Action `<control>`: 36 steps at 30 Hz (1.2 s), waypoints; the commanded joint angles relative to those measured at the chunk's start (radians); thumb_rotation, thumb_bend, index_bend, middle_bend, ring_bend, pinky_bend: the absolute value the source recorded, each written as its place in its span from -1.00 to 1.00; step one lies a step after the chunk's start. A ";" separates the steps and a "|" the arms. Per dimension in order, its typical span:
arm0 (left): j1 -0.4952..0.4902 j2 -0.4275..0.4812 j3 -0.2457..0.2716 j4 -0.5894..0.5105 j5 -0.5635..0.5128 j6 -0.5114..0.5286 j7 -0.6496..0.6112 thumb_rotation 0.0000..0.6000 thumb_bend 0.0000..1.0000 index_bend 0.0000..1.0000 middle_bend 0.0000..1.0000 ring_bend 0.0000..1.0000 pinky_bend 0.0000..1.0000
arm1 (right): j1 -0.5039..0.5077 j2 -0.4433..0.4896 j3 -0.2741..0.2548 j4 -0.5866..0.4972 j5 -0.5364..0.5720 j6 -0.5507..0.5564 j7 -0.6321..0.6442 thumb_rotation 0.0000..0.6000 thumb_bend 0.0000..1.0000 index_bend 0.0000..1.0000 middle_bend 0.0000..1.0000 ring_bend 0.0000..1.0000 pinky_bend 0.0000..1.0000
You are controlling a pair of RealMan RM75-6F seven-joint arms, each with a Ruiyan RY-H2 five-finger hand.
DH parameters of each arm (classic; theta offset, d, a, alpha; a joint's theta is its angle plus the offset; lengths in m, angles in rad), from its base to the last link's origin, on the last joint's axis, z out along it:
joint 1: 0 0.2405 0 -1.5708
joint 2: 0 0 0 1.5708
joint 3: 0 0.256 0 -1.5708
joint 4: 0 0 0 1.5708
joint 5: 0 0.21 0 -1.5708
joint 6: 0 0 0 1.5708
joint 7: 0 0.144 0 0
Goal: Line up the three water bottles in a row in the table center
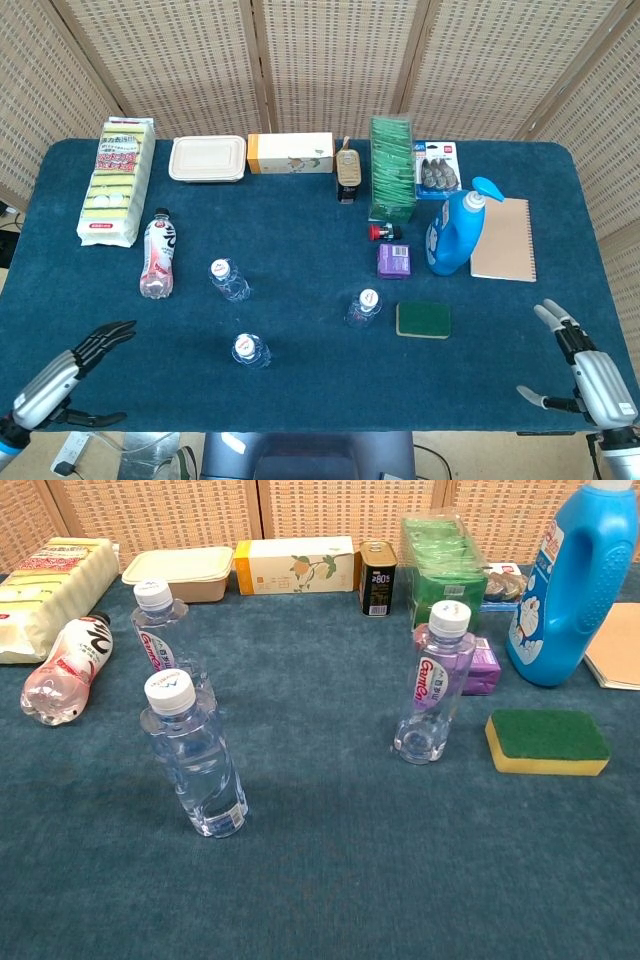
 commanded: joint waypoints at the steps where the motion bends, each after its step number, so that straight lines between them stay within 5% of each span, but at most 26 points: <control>1: -0.026 -0.084 0.009 0.006 -0.015 -0.021 -0.035 1.00 -0.78 -1.00 -1.00 -1.00 -1.00 | -0.012 0.002 0.003 0.012 -0.013 0.015 0.018 1.00 -0.99 -0.91 -1.00 -1.00 -0.74; 17: -0.108 -0.286 0.004 0.073 -0.142 -0.143 -0.174 1.00 -0.76 -1.00 -1.00 -1.00 -1.00 | -0.034 0.023 0.015 0.036 -0.041 0.022 0.106 1.00 -0.99 -0.91 -1.00 -1.00 -0.74; 36: -0.244 -0.440 -0.046 0.060 -0.249 -0.331 -0.183 1.00 -0.73 -1.00 -1.00 -1.00 -0.90 | -0.039 0.036 0.025 0.036 -0.073 0.026 0.151 1.00 -0.99 -0.91 -1.00 -1.00 -0.74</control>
